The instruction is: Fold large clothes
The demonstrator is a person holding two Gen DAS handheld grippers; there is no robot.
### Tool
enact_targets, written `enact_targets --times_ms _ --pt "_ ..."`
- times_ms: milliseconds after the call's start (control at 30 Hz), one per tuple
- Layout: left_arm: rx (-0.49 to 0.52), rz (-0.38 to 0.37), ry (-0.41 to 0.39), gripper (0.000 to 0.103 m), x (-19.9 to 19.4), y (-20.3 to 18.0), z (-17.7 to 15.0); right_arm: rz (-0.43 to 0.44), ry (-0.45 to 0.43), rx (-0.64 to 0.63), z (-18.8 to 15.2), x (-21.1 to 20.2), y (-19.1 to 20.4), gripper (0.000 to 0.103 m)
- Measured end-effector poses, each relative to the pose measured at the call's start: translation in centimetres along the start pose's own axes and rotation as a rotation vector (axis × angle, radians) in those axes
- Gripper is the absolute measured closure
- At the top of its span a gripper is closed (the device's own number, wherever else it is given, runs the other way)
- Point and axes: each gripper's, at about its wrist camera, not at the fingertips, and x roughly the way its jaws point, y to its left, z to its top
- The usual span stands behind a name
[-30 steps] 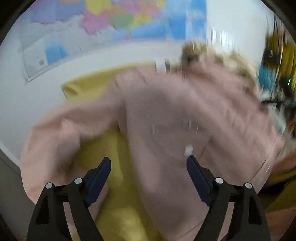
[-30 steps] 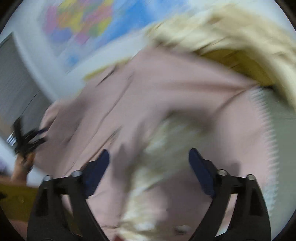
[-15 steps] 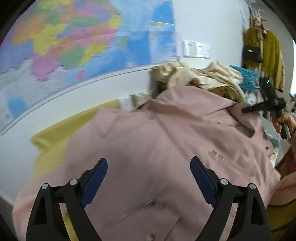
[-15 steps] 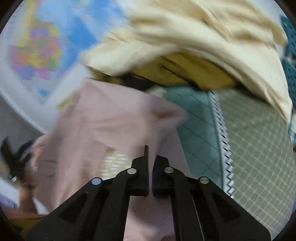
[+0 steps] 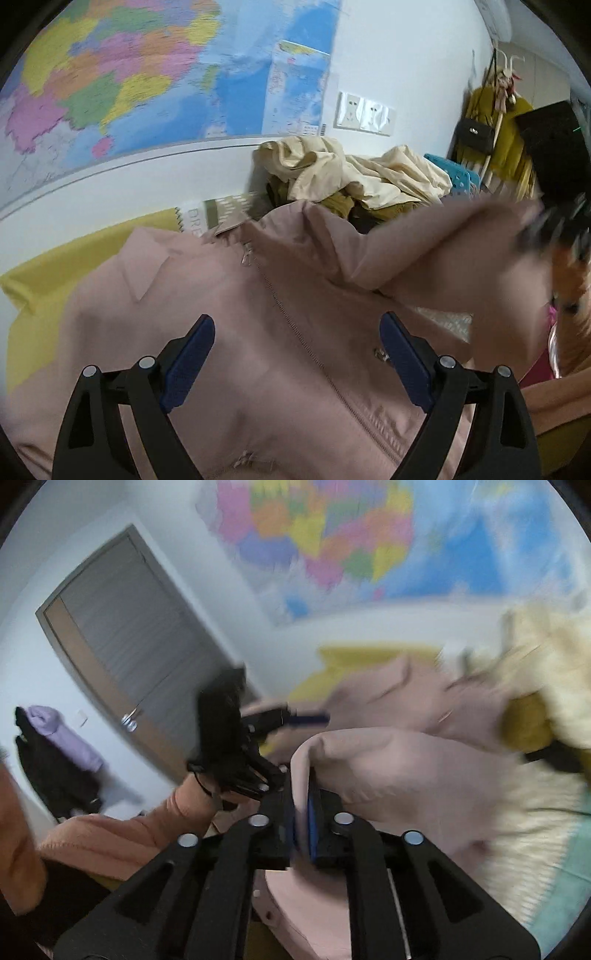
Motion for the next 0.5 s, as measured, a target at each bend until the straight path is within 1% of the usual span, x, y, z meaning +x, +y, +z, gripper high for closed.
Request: enact_targets --times_ms 33,67,100,133,200,267,300,333,367,400,433,467,500 --pt "-0.006 0.014 0.001 0.015 -0.3 0.3 -0.2 0.017 0.038 0.026 0.2 2.1 -0.6 0.071" --pt "-0.014 0.029 0.008 0.015 -0.8 0.7 -0.7 0.021 0.080 0.034 0.2 4.0 -0.8 0.050" --pt "-0.023 0.035 0.018 0.015 -1.2 1.0 -1.3 -0.003 0.121 0.039 0.1 5.6 -1.1 0.047" --pt "-0.032 0.035 0.028 0.015 -1.6 1.2 -2.0 -0.024 0.129 0.043 0.3 6.4 -1.5 0.047" --pt "-0.038 0.022 0.053 0.015 -1.8 1.2 -3.1 -0.037 0.141 0.033 0.6 6.9 -2.2 0.047" --pt "-0.026 0.013 0.079 0.015 -1.5 0.6 -4.2 -0.092 0.076 0.036 1.5 5.1 -3.5 0.044" --pt "-0.022 -0.003 0.097 0.015 -1.0 0.1 -4.6 -0.161 0.038 0.028 2.0 4.1 -4.1 0.043" --pt "-0.027 -0.029 0.117 0.013 -0.3 -0.3 -5.0 -0.234 0.009 0.024 2.5 3.5 -4.7 0.038" --pt "-0.030 -0.048 0.135 0.013 0.4 -0.7 -5.2 -0.327 -0.020 0.031 2.9 2.8 -5.7 0.032" --pt "-0.031 -0.075 0.164 0.013 1.5 -1.2 -5.4 -0.425 -0.025 0.023 3.4 2.6 -6.8 0.030" --pt "-0.027 -0.092 0.193 0.013 2.7 -1.7 -5.6 -0.486 -0.022 0.022 3.5 2.7 -7.6 0.027" --pt "-0.022 -0.097 0.216 0.013 3.5 -2.1 -5.7 -0.524 -0.006 0.048 3.6 3.2 -8.9 0.026" --pt "-0.021 -0.104 0.249 0.013 4.7 -2.5 -5.7 -0.538 0.034 0.072 3.5 4.1 -10.3 0.027"
